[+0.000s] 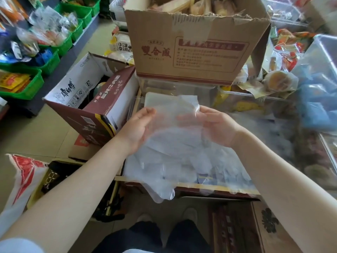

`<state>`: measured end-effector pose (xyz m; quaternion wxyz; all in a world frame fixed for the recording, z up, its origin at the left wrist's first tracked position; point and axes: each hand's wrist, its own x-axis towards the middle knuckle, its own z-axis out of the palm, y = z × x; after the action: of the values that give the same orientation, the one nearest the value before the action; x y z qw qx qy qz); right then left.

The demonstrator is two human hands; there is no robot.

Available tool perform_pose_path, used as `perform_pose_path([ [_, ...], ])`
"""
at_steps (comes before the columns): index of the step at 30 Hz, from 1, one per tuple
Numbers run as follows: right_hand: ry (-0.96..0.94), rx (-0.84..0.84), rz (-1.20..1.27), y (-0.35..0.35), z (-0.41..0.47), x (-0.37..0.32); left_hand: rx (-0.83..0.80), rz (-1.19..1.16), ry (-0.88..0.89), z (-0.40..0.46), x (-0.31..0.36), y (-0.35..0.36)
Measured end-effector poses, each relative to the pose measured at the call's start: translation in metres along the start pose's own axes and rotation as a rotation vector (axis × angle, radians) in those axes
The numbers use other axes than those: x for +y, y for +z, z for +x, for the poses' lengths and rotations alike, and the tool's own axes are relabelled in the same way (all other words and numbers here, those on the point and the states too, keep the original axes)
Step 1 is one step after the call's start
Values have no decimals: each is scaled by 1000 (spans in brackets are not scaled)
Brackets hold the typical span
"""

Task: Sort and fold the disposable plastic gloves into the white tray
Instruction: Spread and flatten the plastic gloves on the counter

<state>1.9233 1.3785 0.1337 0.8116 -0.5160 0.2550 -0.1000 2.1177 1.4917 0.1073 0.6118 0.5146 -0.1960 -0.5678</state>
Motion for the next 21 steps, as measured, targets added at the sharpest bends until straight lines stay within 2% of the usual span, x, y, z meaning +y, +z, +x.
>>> perform_pose_path([
  [2,-2,41,-96,0,3,6,32,-3,-17,-3,0,-1],
  [5,-1,138,-210,3,0,6,176,58,4,-7,0,-5],
  [7,18,114,-187,8,-3,2,279,27,23,-5,0,-11],
  [9,43,156,-291,16,0,0,342,-50,49,-4,0,-15],
  [12,-18,350,-735,29,11,6,340,-156,126,-8,1,-14],
  [14,-66,415,-898,36,16,13,308,-215,172,-13,5,-12],
  [18,-71,432,-842,41,16,20,243,-300,184,-17,10,-19],
  [21,-73,405,-866,40,12,20,220,-54,118,-20,8,-30],
])
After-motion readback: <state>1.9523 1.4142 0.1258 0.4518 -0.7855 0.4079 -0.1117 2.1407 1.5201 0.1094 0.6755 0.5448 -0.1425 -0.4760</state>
